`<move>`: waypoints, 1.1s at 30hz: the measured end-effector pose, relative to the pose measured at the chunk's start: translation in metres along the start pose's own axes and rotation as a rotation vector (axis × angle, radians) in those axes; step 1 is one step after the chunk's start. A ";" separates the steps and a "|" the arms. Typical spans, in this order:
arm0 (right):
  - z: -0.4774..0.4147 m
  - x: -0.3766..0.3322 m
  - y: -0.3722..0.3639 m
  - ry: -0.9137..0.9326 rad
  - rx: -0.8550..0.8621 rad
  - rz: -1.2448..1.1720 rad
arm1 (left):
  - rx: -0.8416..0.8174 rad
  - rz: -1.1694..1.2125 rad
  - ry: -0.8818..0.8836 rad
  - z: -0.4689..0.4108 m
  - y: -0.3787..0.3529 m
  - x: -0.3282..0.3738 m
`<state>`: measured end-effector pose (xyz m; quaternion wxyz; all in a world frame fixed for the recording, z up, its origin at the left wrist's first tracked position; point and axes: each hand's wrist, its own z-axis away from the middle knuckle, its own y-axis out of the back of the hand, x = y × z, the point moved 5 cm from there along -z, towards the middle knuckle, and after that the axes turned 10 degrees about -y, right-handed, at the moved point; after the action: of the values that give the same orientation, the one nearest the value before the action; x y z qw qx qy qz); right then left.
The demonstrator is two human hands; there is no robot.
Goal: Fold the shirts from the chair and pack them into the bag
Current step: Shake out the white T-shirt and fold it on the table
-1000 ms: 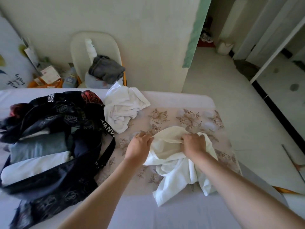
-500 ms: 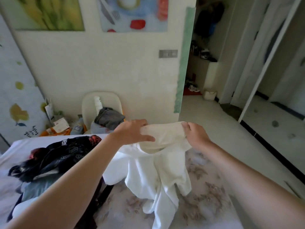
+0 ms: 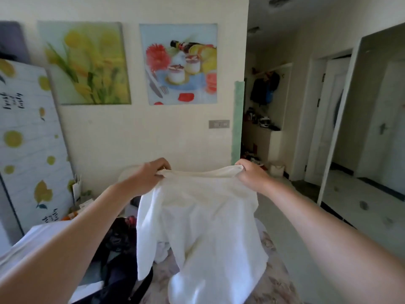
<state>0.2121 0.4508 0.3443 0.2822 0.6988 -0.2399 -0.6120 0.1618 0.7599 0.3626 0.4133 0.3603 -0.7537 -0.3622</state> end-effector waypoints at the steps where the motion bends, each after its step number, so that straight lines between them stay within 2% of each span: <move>1: 0.004 -0.003 0.003 0.017 0.016 0.037 | 0.016 0.008 0.019 0.004 0.010 0.002; 4: 0.017 -0.013 0.014 0.088 0.071 0.009 | 0.042 -0.103 0.083 0.008 0.032 0.001; 10: 0.047 -0.036 0.049 0.079 0.353 -0.296 | 0.253 0.032 0.138 0.022 0.072 0.027; 13: 0.055 -0.053 0.066 0.086 0.377 -0.366 | 0.342 0.058 0.168 0.028 0.093 0.046; 15: 0.058 -0.068 0.076 0.152 0.447 -0.229 | 0.381 0.079 0.192 0.028 0.104 0.056; 18: 0.064 -0.083 0.080 0.139 0.656 0.223 | 0.321 0.232 0.230 0.029 0.105 0.070; 19: 0.063 -0.086 0.078 0.077 0.628 0.264 | 0.264 0.274 0.227 0.030 0.101 0.076; 21: 0.059 -0.088 0.062 -0.017 0.424 0.127 | 0.125 0.369 0.177 0.034 0.085 0.090; 24: 0.054 -0.096 0.028 0.019 0.135 -0.166 | -0.183 0.511 0.083 0.042 0.042 0.107; 26: 0.050 -0.100 0.009 0.067 0.041 -0.253 | -0.434 0.546 0.046 0.048 0.007 0.118; 27: 0.047 -0.101 0.003 0.094 0.012 -0.263 | -0.498 0.561 0.044 0.047 -0.005 0.119; 28: 0.042 -0.101 -0.003 0.117 -0.012 -0.257 | -0.488 0.574 0.056 0.043 -0.013 0.117; 29: 0.038 -0.099 -0.009 0.134 -0.036 -0.233 | -0.398 0.604 0.058 0.037 -0.015 0.111; 31: 0.029 -0.095 -0.021 0.148 -0.113 -0.198 | -0.054 0.548 -0.017 0.021 -0.003 0.090; 32: 0.027 -0.094 -0.030 0.142 -0.175 -0.213 | 0.068 0.451 -0.062 0.017 0.002 0.080; 33: 0.025 -0.093 -0.039 0.134 -0.241 -0.241 | 0.098 0.360 -0.111 0.013 0.001 0.074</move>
<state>0.1741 0.5395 0.3824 0.3037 0.7228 -0.0600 -0.6179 0.1203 0.7009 0.3848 0.4113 0.2190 -0.8444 -0.2644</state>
